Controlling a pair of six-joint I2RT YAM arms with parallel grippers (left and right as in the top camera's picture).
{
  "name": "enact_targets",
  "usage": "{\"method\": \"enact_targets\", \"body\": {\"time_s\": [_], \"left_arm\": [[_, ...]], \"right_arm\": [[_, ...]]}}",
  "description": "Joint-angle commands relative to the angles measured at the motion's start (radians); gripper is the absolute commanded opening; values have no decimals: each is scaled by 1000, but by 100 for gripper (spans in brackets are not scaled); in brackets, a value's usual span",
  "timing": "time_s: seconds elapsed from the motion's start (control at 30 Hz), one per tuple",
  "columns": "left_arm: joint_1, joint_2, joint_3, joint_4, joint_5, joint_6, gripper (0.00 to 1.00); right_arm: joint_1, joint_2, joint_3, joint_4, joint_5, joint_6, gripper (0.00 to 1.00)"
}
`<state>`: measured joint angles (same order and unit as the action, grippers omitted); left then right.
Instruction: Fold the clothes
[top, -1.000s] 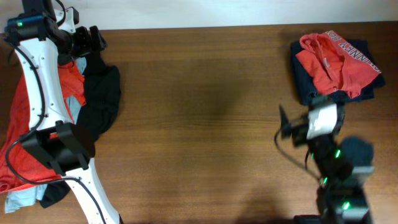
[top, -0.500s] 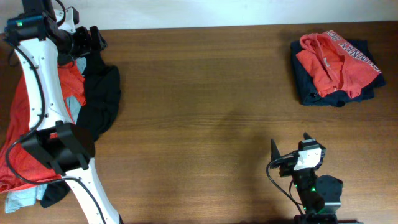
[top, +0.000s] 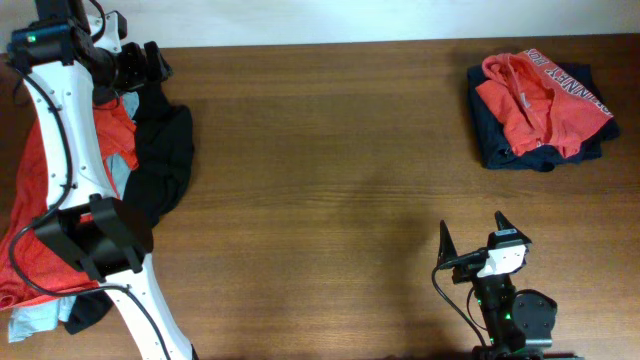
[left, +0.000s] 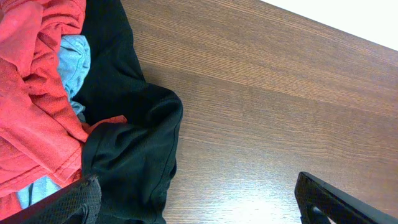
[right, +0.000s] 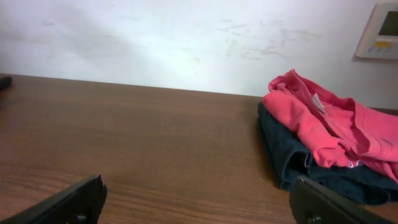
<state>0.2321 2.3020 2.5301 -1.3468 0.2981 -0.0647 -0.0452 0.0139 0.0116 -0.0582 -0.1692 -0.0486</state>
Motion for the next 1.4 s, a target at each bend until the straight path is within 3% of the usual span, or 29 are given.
{"method": "enact_targets", "body": {"time_s": [0.0, 0.77, 0.93, 1.17, 1.37], "left_arm": [[-3, 5, -7, 0, 0, 12, 99], [3, 5, -7, 0, -1, 12, 99], [-5, -8, -7, 13, -58, 12, 99], [-64, -180, -74, 184, -59, 73, 99], [-150, -440, -419, 541, -60, 229, 99]], "right_arm": [[-7, -10, -6, -5, 13, 13, 98], [-7, -10, -6, -5, 13, 13, 98], [-7, -10, -6, -5, 13, 13, 98], [-7, -10, -6, -5, 13, 13, 98], [-7, -10, -6, -5, 13, 13, 98]]}}
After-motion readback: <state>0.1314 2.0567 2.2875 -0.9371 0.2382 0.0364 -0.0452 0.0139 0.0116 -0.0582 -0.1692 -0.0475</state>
